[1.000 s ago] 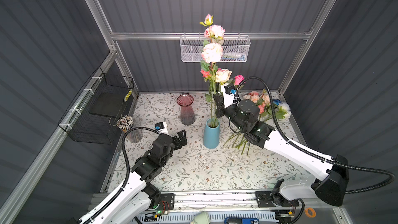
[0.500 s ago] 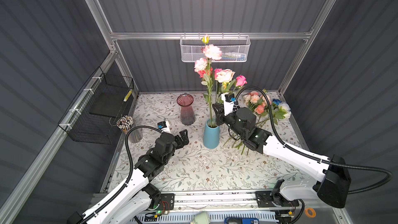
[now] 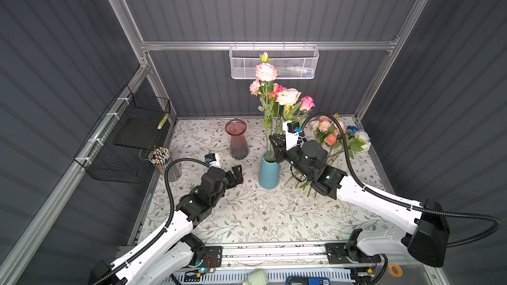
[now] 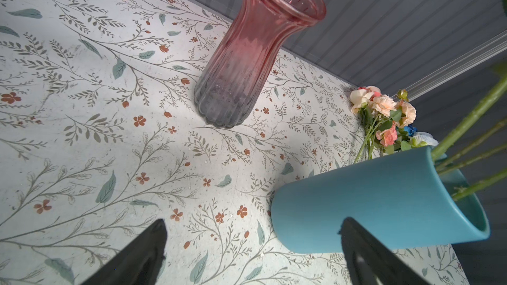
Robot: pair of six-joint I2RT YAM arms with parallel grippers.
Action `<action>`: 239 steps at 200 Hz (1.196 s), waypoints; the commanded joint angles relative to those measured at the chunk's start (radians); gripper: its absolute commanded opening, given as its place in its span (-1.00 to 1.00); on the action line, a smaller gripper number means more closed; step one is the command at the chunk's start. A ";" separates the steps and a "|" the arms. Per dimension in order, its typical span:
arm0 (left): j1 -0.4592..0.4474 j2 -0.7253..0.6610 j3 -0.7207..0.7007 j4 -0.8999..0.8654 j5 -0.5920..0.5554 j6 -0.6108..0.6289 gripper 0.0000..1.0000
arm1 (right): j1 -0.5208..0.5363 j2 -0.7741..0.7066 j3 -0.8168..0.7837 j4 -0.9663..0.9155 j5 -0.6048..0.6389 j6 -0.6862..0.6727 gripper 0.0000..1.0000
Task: Arrange flowers in a vase
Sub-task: Place the flower in the vase.
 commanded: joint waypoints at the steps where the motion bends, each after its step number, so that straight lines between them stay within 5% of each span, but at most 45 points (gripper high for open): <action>1: 0.005 0.016 0.022 0.019 0.022 0.036 0.99 | 0.013 -0.031 0.026 -0.016 -0.031 -0.021 -0.40; 91: 0.005 0.057 0.067 0.018 0.069 0.116 0.99 | 0.060 -0.118 0.096 -0.198 -0.030 -0.008 -0.16; 190: 0.005 0.007 0.055 0.055 0.051 0.115 0.99 | 0.068 -0.408 -0.026 -0.390 0.204 -0.053 -0.37; 239: 0.005 -0.014 0.027 0.086 0.080 0.106 0.99 | -0.176 -0.527 -0.131 -0.468 0.140 0.107 -0.41</action>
